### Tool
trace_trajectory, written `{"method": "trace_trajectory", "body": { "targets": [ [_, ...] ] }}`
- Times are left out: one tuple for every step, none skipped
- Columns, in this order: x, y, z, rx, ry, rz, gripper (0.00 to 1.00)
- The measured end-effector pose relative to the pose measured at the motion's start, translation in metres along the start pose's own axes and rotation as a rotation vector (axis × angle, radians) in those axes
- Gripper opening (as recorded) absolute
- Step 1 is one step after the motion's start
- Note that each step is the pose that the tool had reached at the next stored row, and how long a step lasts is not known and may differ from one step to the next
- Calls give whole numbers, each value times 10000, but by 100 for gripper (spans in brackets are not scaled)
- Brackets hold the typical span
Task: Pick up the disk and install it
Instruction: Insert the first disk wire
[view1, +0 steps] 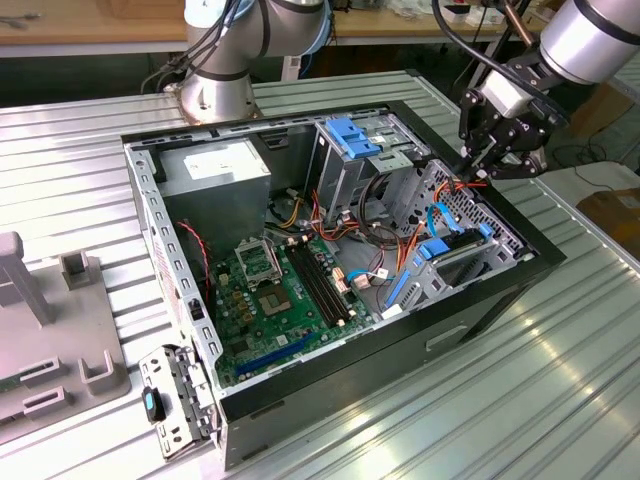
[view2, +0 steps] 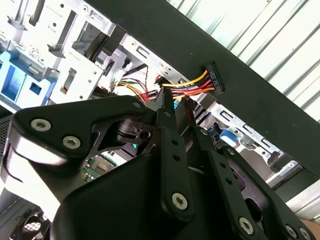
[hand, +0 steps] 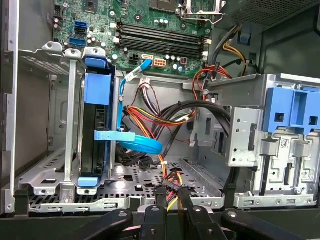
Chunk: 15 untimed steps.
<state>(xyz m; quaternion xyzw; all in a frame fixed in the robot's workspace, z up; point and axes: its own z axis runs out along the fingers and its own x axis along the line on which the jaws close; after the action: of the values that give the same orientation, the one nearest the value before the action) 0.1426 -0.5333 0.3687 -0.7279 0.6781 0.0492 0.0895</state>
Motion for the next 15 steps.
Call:
{"method": "trace_trajectory", "body": {
  "targets": [
    [0,0,0,0,0,0,24],
    [-1,-3,0,-1,1,-1,24],
    [1,-24,1,-2,1,-8,24],
    [3,-56,2,-5,0,-26,24],
    [5,-78,4,-9,-2,-43,24],
    [7,-102,5,-12,-2,-61,24],
    [11,-150,7,-22,-6,-111,24],
    [14,-194,9,-33,-9,-165,24],
    [15,-214,10,-38,-12,-193,24],
    [17,-230,11,-44,-14,-227,24],
    [15,-238,2,-49,-13,-240,24],
    [13,-245,-14,-51,-16,-245,24],
    [13,-272,-21,-61,-18,-283,24],
    [19,-334,-19,-74,-21,-336,24],
    [21,-370,-17,-89,-26,-410,24]
  ]
}}
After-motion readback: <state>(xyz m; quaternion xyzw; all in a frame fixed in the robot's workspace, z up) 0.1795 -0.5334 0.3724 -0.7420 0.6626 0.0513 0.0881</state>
